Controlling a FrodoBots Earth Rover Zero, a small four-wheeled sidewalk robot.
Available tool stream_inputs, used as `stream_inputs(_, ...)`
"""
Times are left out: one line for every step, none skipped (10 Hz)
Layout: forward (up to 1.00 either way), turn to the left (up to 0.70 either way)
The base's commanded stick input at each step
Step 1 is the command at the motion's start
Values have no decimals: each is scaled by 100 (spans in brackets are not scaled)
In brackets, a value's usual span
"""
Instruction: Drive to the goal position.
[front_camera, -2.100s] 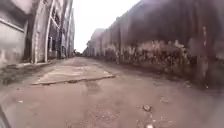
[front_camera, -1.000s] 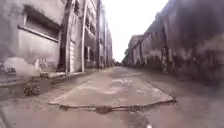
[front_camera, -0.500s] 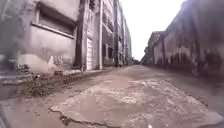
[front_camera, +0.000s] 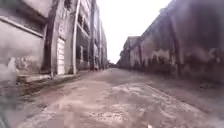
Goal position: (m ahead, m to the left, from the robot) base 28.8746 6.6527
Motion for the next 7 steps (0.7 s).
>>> stream_inputs(100, -15)
stream_inputs(100, -38)
stream_inputs(100, -38)
stream_inputs(100, 2)
stream_inputs(100, 2)
stream_inputs(100, 2)
stream_inputs(100, 2)
